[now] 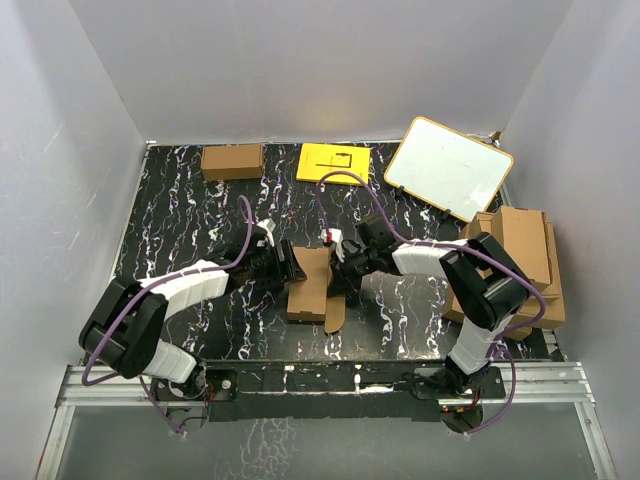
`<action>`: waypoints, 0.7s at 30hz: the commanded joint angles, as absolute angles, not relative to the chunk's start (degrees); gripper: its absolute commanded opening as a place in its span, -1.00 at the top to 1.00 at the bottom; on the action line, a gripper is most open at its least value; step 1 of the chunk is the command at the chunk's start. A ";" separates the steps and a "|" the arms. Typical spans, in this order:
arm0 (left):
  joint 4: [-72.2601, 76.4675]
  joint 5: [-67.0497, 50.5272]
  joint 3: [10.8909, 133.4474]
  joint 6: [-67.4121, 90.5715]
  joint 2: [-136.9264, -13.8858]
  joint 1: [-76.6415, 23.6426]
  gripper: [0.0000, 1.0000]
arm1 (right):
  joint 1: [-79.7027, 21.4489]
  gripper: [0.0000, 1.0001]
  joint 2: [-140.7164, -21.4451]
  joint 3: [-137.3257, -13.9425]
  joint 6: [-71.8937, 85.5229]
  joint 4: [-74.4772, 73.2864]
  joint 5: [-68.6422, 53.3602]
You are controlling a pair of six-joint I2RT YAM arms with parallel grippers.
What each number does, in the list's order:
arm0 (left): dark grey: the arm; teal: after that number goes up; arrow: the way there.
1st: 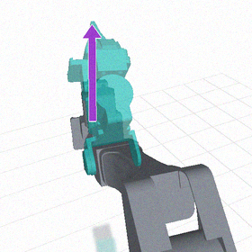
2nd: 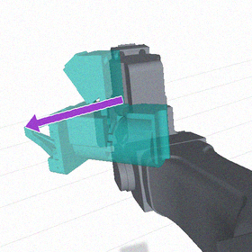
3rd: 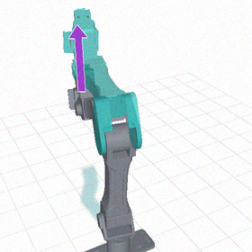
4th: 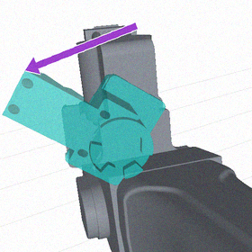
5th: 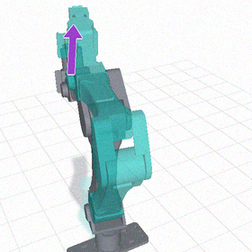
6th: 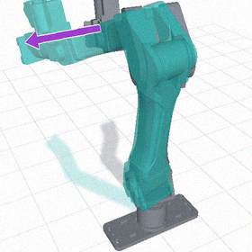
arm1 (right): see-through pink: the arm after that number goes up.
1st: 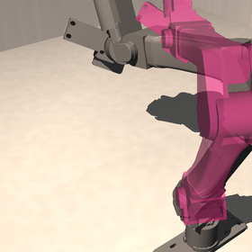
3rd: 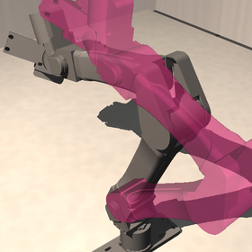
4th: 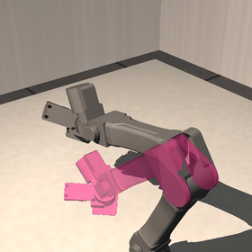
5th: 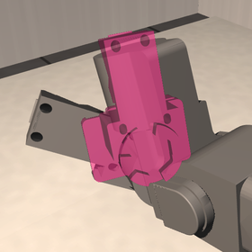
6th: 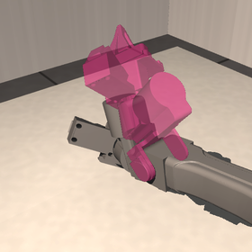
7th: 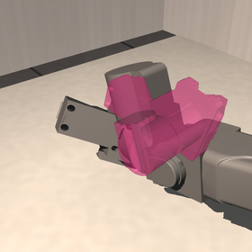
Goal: Fold the paper box
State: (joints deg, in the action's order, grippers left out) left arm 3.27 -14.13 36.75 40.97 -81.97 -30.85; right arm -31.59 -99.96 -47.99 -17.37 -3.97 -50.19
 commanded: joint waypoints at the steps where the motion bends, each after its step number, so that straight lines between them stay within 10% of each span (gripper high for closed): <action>1: 1.90 -14.90 37.55 40.26 -82.44 -31.01 -0.39 | -32.63 0.80 -101.44 -50.62 -15.10 0.41 -49.99; 17: -4.75 -8.29 42.15 35.77 -76.74 -30.89 -0.54 | -25.19 0.67 -89.25 -52.96 -36.91 -17.53 -57.22; 21: -5.35 -6.17 41.78 35.72 -70.87 -30.90 -0.55 | -25.18 0.34 -84.83 -49.80 -49.62 -22.21 -63.03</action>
